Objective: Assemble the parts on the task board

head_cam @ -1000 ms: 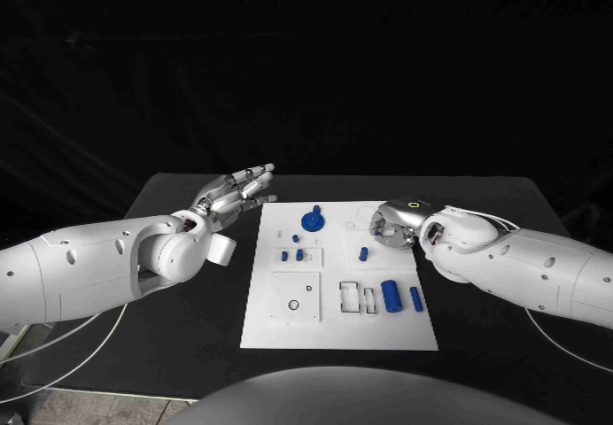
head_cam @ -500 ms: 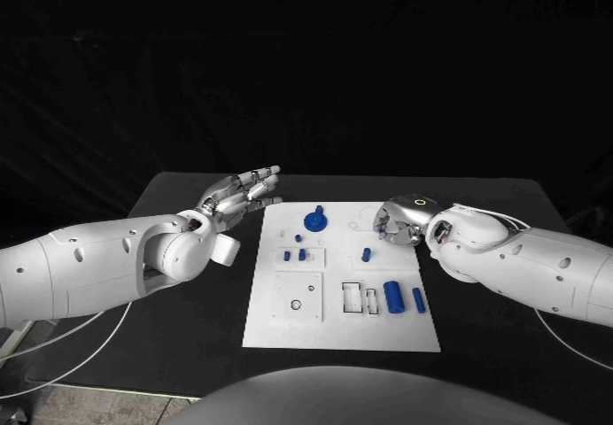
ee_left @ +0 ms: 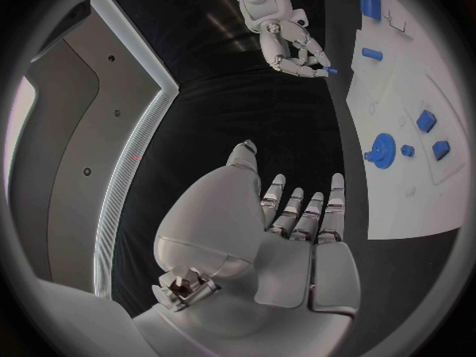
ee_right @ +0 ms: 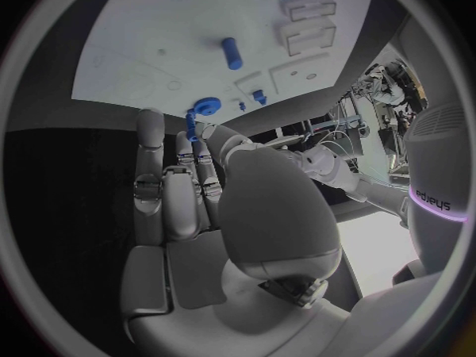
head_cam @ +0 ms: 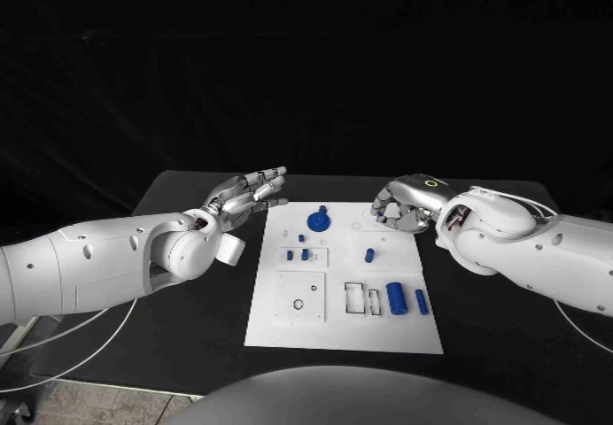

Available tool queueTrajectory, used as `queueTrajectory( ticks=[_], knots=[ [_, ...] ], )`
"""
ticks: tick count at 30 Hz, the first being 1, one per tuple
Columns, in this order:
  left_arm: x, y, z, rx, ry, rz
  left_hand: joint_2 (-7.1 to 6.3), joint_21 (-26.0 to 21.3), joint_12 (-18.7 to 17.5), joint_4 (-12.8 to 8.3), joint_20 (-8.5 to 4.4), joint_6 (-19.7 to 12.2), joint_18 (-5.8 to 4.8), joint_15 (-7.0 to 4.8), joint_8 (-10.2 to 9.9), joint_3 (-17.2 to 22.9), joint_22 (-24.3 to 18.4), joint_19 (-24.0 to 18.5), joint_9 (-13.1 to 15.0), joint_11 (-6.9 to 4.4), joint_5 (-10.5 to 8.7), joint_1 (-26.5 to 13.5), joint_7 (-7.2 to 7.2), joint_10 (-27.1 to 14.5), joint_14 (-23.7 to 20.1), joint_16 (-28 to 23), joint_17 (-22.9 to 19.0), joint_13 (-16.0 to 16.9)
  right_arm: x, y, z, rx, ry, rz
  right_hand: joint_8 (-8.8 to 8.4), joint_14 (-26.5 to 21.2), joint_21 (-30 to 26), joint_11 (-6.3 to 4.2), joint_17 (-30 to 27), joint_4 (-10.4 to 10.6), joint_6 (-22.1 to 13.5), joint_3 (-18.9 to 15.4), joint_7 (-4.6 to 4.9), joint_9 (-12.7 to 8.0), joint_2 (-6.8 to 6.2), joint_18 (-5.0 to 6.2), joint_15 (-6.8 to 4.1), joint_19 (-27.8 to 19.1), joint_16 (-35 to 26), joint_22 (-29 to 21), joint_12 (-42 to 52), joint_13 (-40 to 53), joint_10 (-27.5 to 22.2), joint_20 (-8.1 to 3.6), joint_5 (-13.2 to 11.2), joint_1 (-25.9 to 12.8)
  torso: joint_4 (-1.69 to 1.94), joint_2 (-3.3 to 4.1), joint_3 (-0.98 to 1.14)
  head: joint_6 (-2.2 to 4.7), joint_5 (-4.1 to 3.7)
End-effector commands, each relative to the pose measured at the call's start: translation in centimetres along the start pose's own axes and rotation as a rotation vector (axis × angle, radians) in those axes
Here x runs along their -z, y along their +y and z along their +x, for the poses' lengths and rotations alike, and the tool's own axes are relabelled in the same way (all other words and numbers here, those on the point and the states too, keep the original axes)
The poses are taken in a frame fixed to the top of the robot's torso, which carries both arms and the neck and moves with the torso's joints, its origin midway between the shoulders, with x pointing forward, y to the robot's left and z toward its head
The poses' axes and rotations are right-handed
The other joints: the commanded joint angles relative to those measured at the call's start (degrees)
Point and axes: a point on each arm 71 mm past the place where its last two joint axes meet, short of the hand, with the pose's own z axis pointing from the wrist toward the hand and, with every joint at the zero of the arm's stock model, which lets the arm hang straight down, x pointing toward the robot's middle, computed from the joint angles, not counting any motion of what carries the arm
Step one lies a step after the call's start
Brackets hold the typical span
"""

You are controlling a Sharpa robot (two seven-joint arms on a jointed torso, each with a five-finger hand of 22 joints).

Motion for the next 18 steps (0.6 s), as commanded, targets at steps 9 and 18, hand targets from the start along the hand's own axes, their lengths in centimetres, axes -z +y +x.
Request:
queueTrajectory(
  ticks=[9,18],
  knots=[
    [-0.1,0.3,0.6,0.007,0.042,-0.002,0.15,0.3,0.6,-0.3,0.00,0.5,-1.25,0.18,0.5,-0.1,0.1,0.5,0.1,0.47,0.51,0.7,0.21,0.4,0.4,0.3,0.0,0.1,1.2,7.5,1.6,-0.032,0.050,-0.156,-1.22,-0.1,0.6,-1.21,0.2,-0.7,-1.0,-0.1,0.26,-0.5,-0.55,0.00,-0.07,-0.2,-0.1,0.8,-0.2,-0.4,2.5,-0.10,0.0,0.6,0.08,-0.03,-0.02,0.01,1.45],
    [0.0,0.3,0.7,0.011,0.047,-0.006,0.33,0.3,0.9,-0.4,-0.01,0.7,-1.31,0.21,0.6,-0.1,0.1,0.7,0.1,0.60,0.73,0.8,0.40,0.6,0.4,0.4,0.0,0.2,0.8,10.8,4.8,-0.014,0.049,-0.238,-1.28,0.0,0.8,-1.32,0.3,-1.0,-0.7,-0.1,0.17,-0.6,-0.76,0.04,-0.17,-0.2,0.0,1.0,-0.2,-0.5,3.0,-0.17,0.2,0.8,0.12,0.11,-0.03,0.01,2.86]
  ],
)
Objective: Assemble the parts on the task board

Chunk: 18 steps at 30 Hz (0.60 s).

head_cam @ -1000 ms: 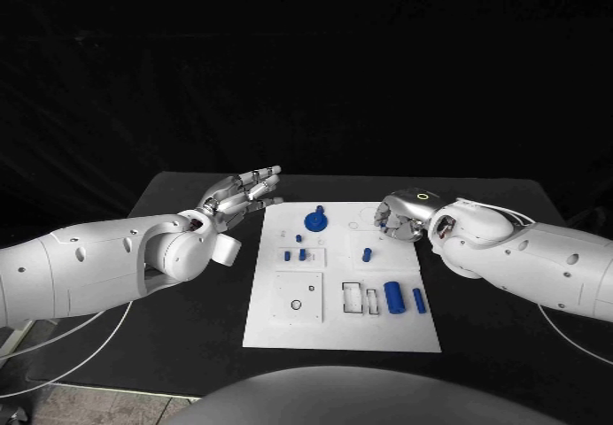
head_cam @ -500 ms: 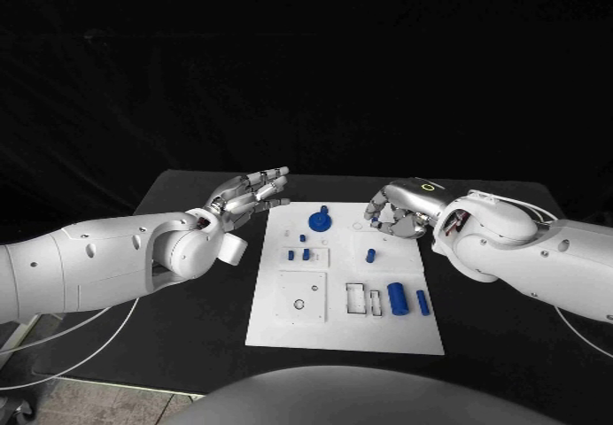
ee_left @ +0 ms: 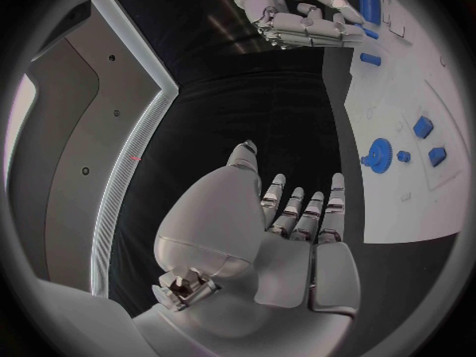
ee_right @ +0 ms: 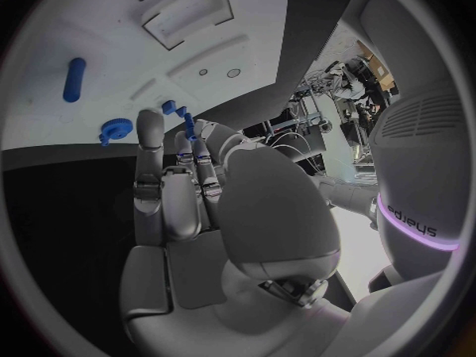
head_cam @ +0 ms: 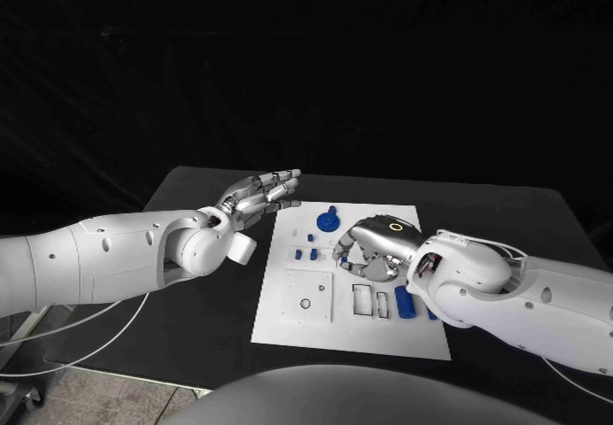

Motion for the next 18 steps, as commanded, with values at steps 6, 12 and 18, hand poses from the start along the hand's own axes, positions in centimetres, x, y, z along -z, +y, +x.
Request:
queueTrajectory(
  ticks=[6,12,18],
  knots=[
    [-0.1,0.1,0.4,0.010,0.035,0.001,0.39,0.4,0.7,-0.4,0.00,0.5,-0.77,0.06,0.5,0.0,0.0,0.4,0.1,0.38,0.48,0.8,0.32,0.4,0.2,0.5,0.1,0.1,-1.7,0.8,2.5,0.052,-0.001,-0.023,-0.28,0.0,0.3,-1.91,0.1,-0.5,0.1,-0.1,-0.20,-0.1,-0.31,0.05,-0.20,-0.2,0.0,0.9,0.0,0.0,2.6,-0.19,0.4,0.4,-0.06,-0.01,-0.05,0.01,0.55],
    [-0.1,0.2,0.5,0.013,0.043,-0.003,0.76,0.4,1.2,-0.4,-0.01,1.0,-0.87,0.12,0.8,0.1,-0.1,0.6,0.2,0.49,0.90,1.0,0.69,0.5,0.4,0.7,0.1,0.2,-2.7,1.2,3.9,0.037,-0.005,-0.033,-0.35,0.0,0.4,-1.99,0.2,-0.6,0.2,-0.1,-0.23,-0.2,-0.36,0.07,-0.27,-0.2,0.1,1.0,0.0,0.0,2.9,-0.24,0.5,0.5,-0.05,0.01,0.03,0.01,0.95],
    [-0.1,0.2,0.6,0.014,0.045,-0.009,0.94,0.4,1.4,-0.5,-0.01,1.4,-0.93,0.14,1.0,0.1,-0.2,0.7,0.2,0.51,1.13,1.1,0.96,0.6,0.6,0.9,0.1,0.2,-3.3,1.3,4.5,0.034,0.000,-0.033,-0.37,0.1,0.4,-2.01,0.2,-0.6,0.3,-0.1,-0.24,-0.2,-0.38,0.07,-0.29,-0.2,0.1,1.0,0.1,0.0,3.0,-0.25,0.5,0.6,-0.10,-0.02,0.04,0.01,1.03]
  ],
)
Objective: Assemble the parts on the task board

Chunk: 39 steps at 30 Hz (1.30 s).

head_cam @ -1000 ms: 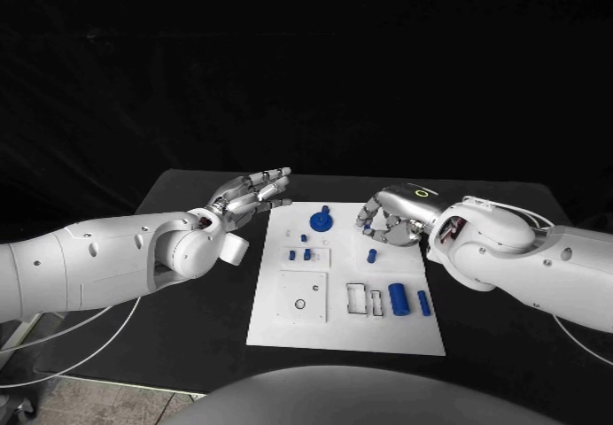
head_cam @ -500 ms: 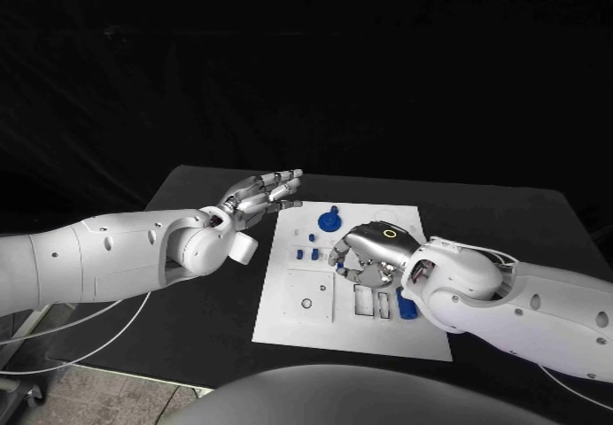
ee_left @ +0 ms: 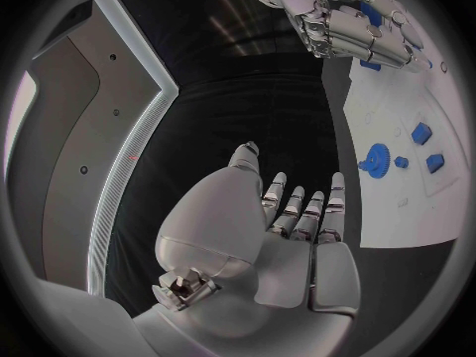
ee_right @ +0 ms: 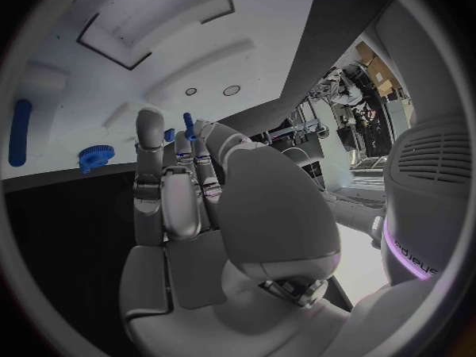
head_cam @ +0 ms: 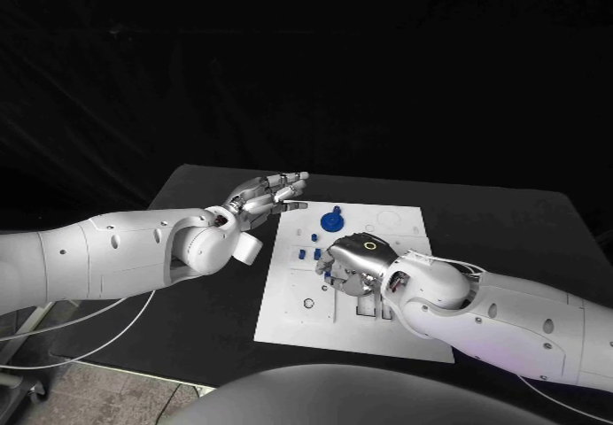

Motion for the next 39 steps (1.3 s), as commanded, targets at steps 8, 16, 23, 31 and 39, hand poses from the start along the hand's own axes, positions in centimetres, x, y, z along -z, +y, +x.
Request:
queueTrajectory(
  ticks=[8,16,23,31,39],
  knots=[
    [-0.1,0.1,0.2,0.008,0.029,-0.002,0.25,0.2,0.4,-0.3,-0.01,0.7,-0.99,-0.04,0.3,0.0,-0.1,0.4,0.1,0.13,0.47,0.4,0.20,0.3,0.5,0.5,0.1,0.1,-0.4,-0.1,0.6,-0.005,-0.006,0.002,-0.36,0.1,0.2,-2.33,0.0,-0.3,0.3,-0.1,-0.24,-0.1,-0.15,0.08,-0.31,-0.2,0.1,1.1,0.2,0.1,2.8,-0.27,0.3,0.4,-0.09,-0.02,0.03,0.01,0.20],
    [-0.1,0.3,0.2,0.009,0.031,-0.008,0.31,0.2,0.5,-0.3,-0.01,0.8,-1.00,-0.03,0.4,0.0,-0.1,0.4,0.1,0.14,0.52,0.4,0.23,0.3,0.6,0.5,0.1,0.1,-0.4,0.2,1.3,-0.017,0.017,0.003,-0.41,0.0,0.3,-2.35,-0.1,-0.4,0.2,0.0,-0.24,-0.1,-0.13,0.08,-0.33,-0.2,0.0,1.2,0.2,0.1,2.9,-0.29,0.3,0.4,-0.06,0.00,0.03,0.01,0.26],
    [-0.2,0.3,0.2,0.011,0.035,-0.013,0.42,0.2,0.6,-0.3,-0.02,0.9,-1.02,-0.01,0.4,0.0,-0.1,0.5,0.1,0.16,0.63,0.4,0.33,0.4,0.6,0.6,0.1,0.1,-0.1,0.2,1.8,-0.026,0.029,0.008,-0.44,0.0,0.3,-2.36,-0.2,-0.4,0.2,0.0,-0.25,-0.2,-0.12,0.08,-0.34,-0.2,-0.1,1.2,0.2,0.1,2.9,-0.30,0.3,0.5,-0.08,0.01,0.02,0.01,0.32],
    [-0.2,0.6,0.2,0.014,0.038,-0.021,0.49,0.2,0.6,-0.3,-0.02,1.1,-1.05,0.03,0.5,0.0,-0.1,0.5,0.2,0.13,0.69,0.5,0.47,0.4,0.7,0.7,0.1,0.1,0.0,0.2,2.3,-0.033,0.042,0.012,-0.51,0.0,0.3,-2.37,-0.2,-0.5,0.2,0.0,-0.24,-0.2,-0.12,0.08,-0.35,-0.2,-0.1,1.2,0.2,0.1,3.0,-0.32,0.4,0.5,-0.07,-0.01,0.04,0.01,0.33],
    [-0.2,0.7,0.3,0.016,0.041,-0.025,0.53,0.2,0.6,-0.3,-0.01,1.2,-1.06,0.04,0.6,0.0,-0.1,0.5,0.2,0.12,0.72,0.5,0.57,0.4,0.7,0.7,0.1,0.1,0.1,0.1,2.9,-0.032,0.064,0.019,-0.67,-0.1,0.4,-2.36,-0.4,-0.7,0.2,0.1,-0.22,-0.3,-0.09,0.08,-0.38,-0.3,-0.2,1.3,0.1,0.1,3.1,-0.37,0.7,0.8,-0.09,0.00,0.02,0.01,0.43]
  ],
)
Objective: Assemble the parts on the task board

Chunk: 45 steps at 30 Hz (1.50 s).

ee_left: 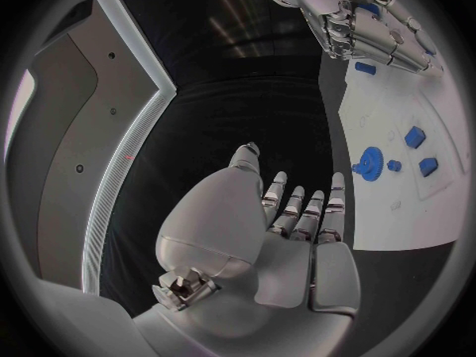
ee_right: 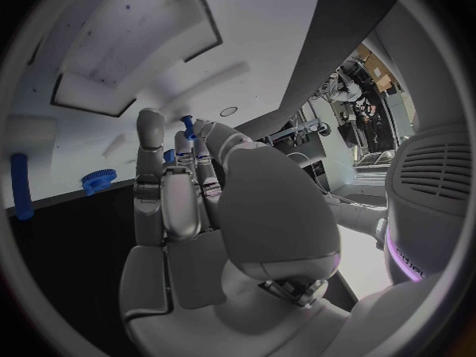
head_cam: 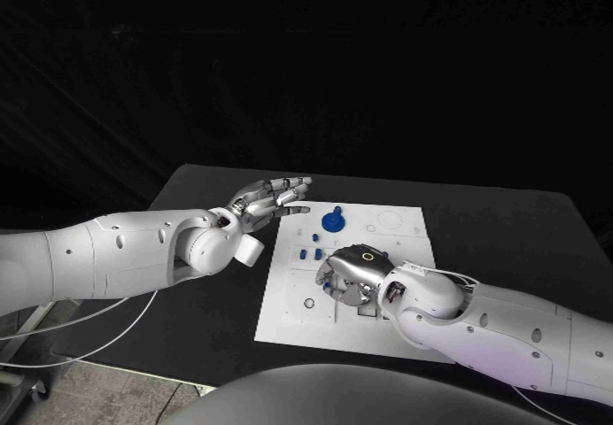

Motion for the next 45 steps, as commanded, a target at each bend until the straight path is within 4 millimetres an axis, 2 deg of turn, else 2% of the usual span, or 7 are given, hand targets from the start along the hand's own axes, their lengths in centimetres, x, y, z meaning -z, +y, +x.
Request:
queueTrajectory(
  ticks=[1,9,16,23,30,39,45],
  knots=[
    [-0.1,0.0,0.3,0.007,0.028,0.001,0.34,0.2,0.4,-0.3,-0.02,0.6,-1.18,0.06,0.4,0.0,-0.1,0.6,0.1,0.11,0.23,0.3,0.29,0.4,0.3,0.3,0.1,0.1,0.1,0.0,0.5,0.006,0.028,0.001,-0.24,-0.1,0.4,-2.54,-0.1,-0.4,0.2,0.1,-0.21,-0.1,0.33,0.08,-0.38,-0.1,-0.2,1.4,0.1,0.1,2.9,-0.17,0.5,0.7,-0.02,0.00,-0.01,0.01,0.10],
    [-0.1,0.2,0.4,0.010,0.034,-0.005,0.38,0.2,0.4,-0.3,-0.01,0.6,-1.19,0.08,0.4,0.0,-0.1,0.6,0.1,0.12,0.25,0.3,0.33,0.4,0.4,0.3,0.1,0.1,0.0,-0.2,0.8,0.009,0.036,0.011,-0.89,-0.3,0.4,-2.25,-0.7,-0.3,-0.4,0.0,0.10,-0.4,0.23,-0.05,-0.15,-0.4,-0.5,1.4,-0.4,-0.1,2.3,-0.09,0.1,0.4,-0.01,0.00,0.01,0.01,0.10],
    [-0.2,0.3,0.5,0.012,0.039,-0.010,0.55,0.3,0.4,-0.2,-0.01,0.6,-1.23,0.16,0.5,0.1,-0.1,0.7,0.1,0.17,0.29,0.3,0.43,0.4,0.4,0.4,0.1,0.1,0.0,-0.3,1.0,0.008,0.043,0.013,-3.49,-1.2,0.0,-1.06,-2.0,1.5,-4.4,-1.0,0.61,-1.9,-0.52,-0.38,1.05,-1.3,-1.3,1.1,-2.8,-1.2,-2.7,0.66,-4.7,-2.0,-0.01,0.00,-0.01,0.01,0.13],
    [-0.2,0.3,0.5,0.012,0.038,-0.012,0.65,0.3,0.4,-0.2,0.00,0.6,-1.24,0.20,0.5,0.1,-0.1,0.7,0.1,0.22,0.30,0.2,0.47,0.4,0.5,0.5,0.1,0.1,0.1,-0.4,1.0,-0.002,0.039,0.009,-3.65,-3.2,-1.9,0.09,-4.4,3.4,-13.3,-4.3,-1.76,-4.7,-2.11,0.04,0.67,-2.7,-2.7,0.2,-4.9,-2.1,-12.6,1.15,-9.5,-3.7,0.02,-0.01,0.00,0.01,0.23],
    [-0.2,0.3,0.4,0.010,0.033,-0.015,0.65,0.3,0.4,-0.2,0.00,0.6,-1.24,0.20,0.5,0.1,-0.1,0.7,0.1,0.22,0.30,0.2,0.47,0.4,0.5,0.5,0.1,0.1,1.0,-1.0,0.5,-0.026,0.027,0.028,-3.30,-5.1,-3.5,0.49,-6.4,5.2,-14.6,-7.9,-1.78,-5.6,-2.15,0.06,1.05,-3.4,-3.7,-0.7,-2.5,-1.7,-17.3,1.61,-10.5,-2.3,0.02,0.01,0.02,0.01,0.55],
    [-0.2,0.3,0.4,0.007,0.028,-0.015,0.73,0.3,0.6,-0.1,0.00,0.6,-1.28,0.26,0.5,0.1,-0.1,0.8,0.1,0.36,0.28,0.2,0.43,0.5,0.5,0.5,0.1,0.1,3.0,-3.8,-5.0,-0.130,-0.010,0.137,-2.39,-4.7,-4.0,0.44,-5.5,6.2,-12.8,-8.7,-0.32,-5.7,-1.18,0.08,1.18,-2.7,-2.9,-0.8,0.9,-0.9,-17.8,1.67,-9.1,-0.5,-0.07,0.02,0.02,0.01,-0.15],
    [-0.4,0.4,0.6,0.007,0.032,-0.017,0.75,0.3,0.6,-0.1,0.00,0.5,-1.29,0.27,0.5,0.1,-0.1,0.8,0.1,0.39,0.29,0.2,0.40,0.5,0.5,0.6,0.1,0.1,4.6,-6.4,-9.3,-0.139,-0.012,0.241,-0.62,-1.7,-3.5,-0.28,-1.0,9.0,-8.6,-10.4,0.70,-5.2,-0.97,0.08,1.60,-0.4,0.0,-0.7,4.5,-0.1,-14.4,1.97,-9.4,-3.8,0.01,-0.17,0.03,0.01,-1.18]
  ],
)
